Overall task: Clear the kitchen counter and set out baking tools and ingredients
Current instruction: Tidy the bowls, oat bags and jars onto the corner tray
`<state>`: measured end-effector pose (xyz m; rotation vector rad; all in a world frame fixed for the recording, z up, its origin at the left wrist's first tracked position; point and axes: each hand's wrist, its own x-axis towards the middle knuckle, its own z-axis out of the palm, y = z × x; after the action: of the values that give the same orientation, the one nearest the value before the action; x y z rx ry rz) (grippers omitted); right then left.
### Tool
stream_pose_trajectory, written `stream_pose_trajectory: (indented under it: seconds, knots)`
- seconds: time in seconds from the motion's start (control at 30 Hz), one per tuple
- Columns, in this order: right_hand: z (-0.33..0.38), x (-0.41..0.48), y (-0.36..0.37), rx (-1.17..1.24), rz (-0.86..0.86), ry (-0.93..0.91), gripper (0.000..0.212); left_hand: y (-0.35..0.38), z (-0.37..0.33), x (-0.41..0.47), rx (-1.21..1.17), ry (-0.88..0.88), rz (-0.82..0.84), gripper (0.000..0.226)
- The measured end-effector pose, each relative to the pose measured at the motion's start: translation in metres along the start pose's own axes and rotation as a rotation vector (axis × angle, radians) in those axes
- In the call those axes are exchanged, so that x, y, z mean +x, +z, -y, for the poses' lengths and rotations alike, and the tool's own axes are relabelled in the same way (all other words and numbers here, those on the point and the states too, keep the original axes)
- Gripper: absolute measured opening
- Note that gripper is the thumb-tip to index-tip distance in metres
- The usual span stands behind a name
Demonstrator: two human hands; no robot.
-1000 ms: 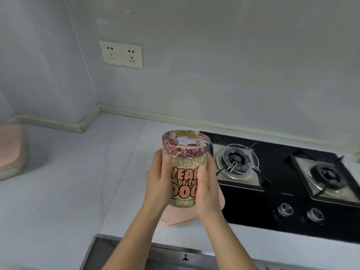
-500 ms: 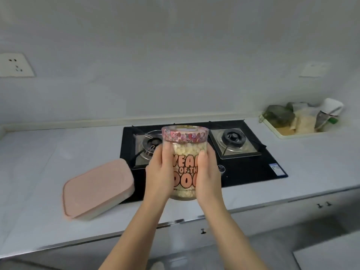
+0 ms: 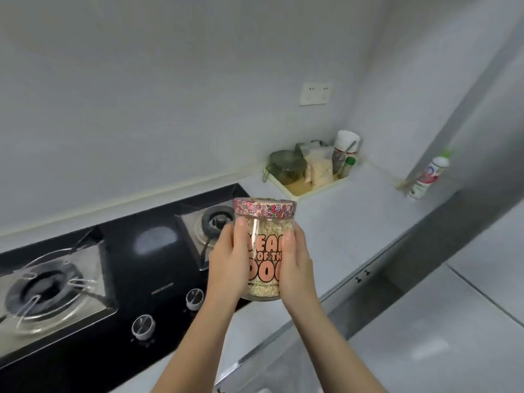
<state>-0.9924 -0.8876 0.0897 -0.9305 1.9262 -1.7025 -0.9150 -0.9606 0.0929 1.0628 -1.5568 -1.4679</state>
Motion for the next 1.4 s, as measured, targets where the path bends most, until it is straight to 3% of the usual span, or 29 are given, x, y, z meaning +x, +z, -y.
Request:
stream_pose_trajectory:
  seconds: [0.17,0.37,0.5,0.8,0.97,1.07,1.2,1.4]
  knots:
    - [-0.019,0.091,-0.069,-0.065,-0.100,0.022,0.046,0.101,-0.012,0.070,-0.042,-0.030,0.155,0.037]
    - [-0.049,0.144,-0.128,-0.038,-0.159,0.090,0.036,0.184,0.000,0.120,0.021,-0.009,0.359,0.039]
    - [-0.082,0.168,-0.158,-0.021,-0.083,0.158,0.043,0.218,0.025,0.149,0.069,-0.063,0.518,0.053]
    - [-0.142,0.252,-0.240,0.011,0.178,0.264,0.040,0.295,0.054,0.206,-0.040,-0.128,0.745,0.049]
    - [-0.176,0.310,-0.290,0.003,0.259,0.244,0.047,0.350,0.058,0.247,-0.068,-0.062,0.806,0.075]
    - [-0.194,0.343,-0.318,-0.036,0.273,0.202,0.052,0.388,0.069,0.268,-0.038,-0.060,0.819,0.060]
    - [-0.214,0.375,-0.346,-0.081,0.244,0.160,0.062,0.426,0.082,0.289,0.013,-0.018,0.820,0.068]
    - [-0.241,0.398,-0.371,-0.134,0.180,0.097,0.066,0.467,0.097,0.306,0.045,0.054,0.763,0.057]
